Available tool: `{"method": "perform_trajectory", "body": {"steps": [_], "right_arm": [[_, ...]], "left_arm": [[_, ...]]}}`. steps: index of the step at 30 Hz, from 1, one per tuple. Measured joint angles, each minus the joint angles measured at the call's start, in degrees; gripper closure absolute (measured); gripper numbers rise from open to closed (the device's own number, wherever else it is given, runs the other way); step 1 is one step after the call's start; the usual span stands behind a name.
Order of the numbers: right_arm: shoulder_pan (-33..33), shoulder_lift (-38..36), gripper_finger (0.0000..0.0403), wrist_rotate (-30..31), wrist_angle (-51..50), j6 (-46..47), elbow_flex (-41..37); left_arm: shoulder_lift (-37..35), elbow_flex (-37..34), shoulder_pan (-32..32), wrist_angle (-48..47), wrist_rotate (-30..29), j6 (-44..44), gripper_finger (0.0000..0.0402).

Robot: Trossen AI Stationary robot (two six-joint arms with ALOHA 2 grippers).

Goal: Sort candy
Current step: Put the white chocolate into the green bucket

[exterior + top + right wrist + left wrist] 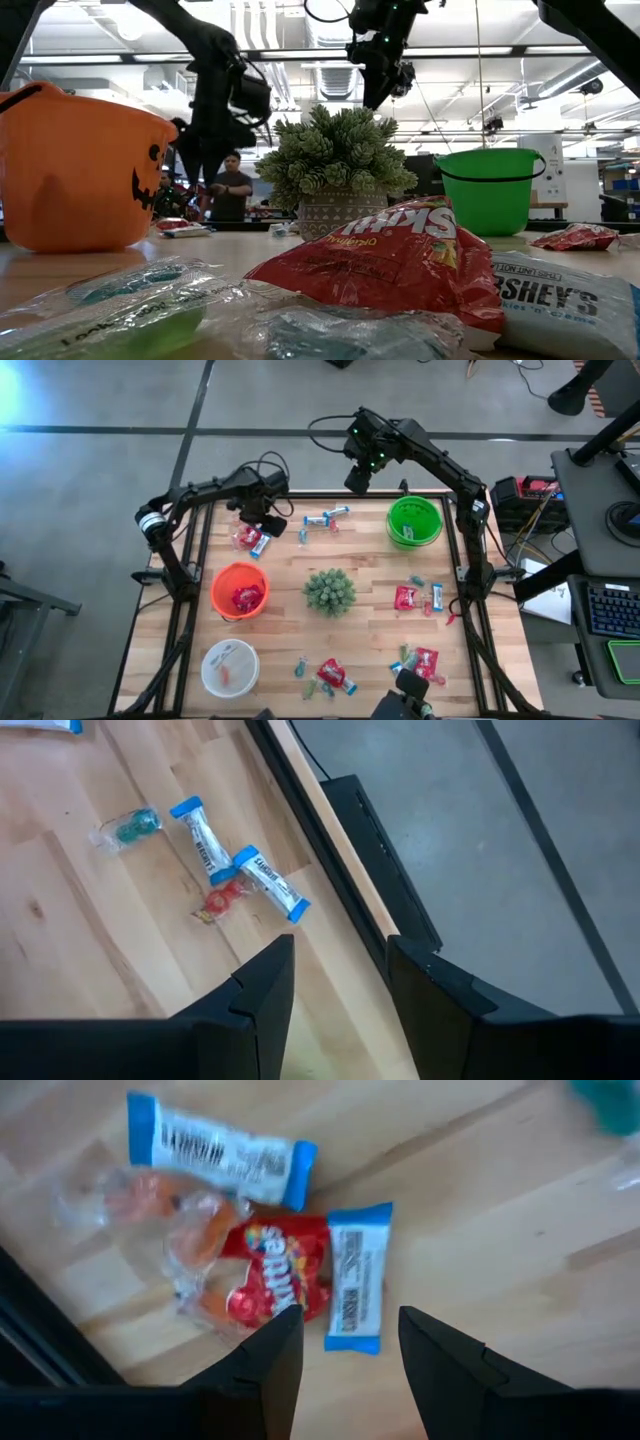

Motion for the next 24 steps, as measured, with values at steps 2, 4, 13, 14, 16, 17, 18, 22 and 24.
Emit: {"method": "perform_trajectory", "body": {"steps": [2, 4, 13, 14, 16, 17, 18, 22, 24], "right_arm": [[0.0, 0.0, 0.0251, 0.0, -0.02, 0.42, 0.0], [0.0, 0.0, 0.025, 0.01, -0.03, 0.42, 0.0], [0.0, 0.0, 0.0254, 0.0, -0.06, 1.31, 0.0], [0.0, 0.0, 0.0253, 0.0, -0.14, 1.33, 0.0], [0.0, 0.0, 0.0252, 0.0, -0.68, 1.36, 0.0], [0.0, 0.0, 0.0252, 0.0, -1.01, 1.36, 0.0], [0.0, 0.0, 0.0252, 0.0, -1.25, 1.36, 0.0], [0.0, 0.0, 0.0257, 0.01, -1.52, 1.36, 0.0], [0.0, 0.0, 0.0257, 0.02, -1.57, 1.36, 0.0]], "left_arm": [[0.0, -1.6, -0.11, 1.41, 1.0, 0.0, 0.0254], [0.0, -2.95, -0.33, 3.18, 1.96, -0.17, 0.0254], [0.0, -6.77, -0.65, 7.71, 4.14, -0.19, 0.0254], [0.0, -7.33, -0.63, 7.87, 4.51, -0.18, 0.0254], [0.14, -8.12, -0.63, 8.37, 6.22, 0.02, 0.0254], [0.3, -8.37, -0.63, 8.98, 6.93, 0.28, 0.0254], [0.5, -8.57, -0.66, 9.42, 7.09, 0.33, 0.0254], [1.35, -9.0, -0.66, 11.21, 7.07, 0.42, 0.0254], [1.79, -8.91, -0.66, 11.53, 7.09, 0.46, 0.0254]]}}
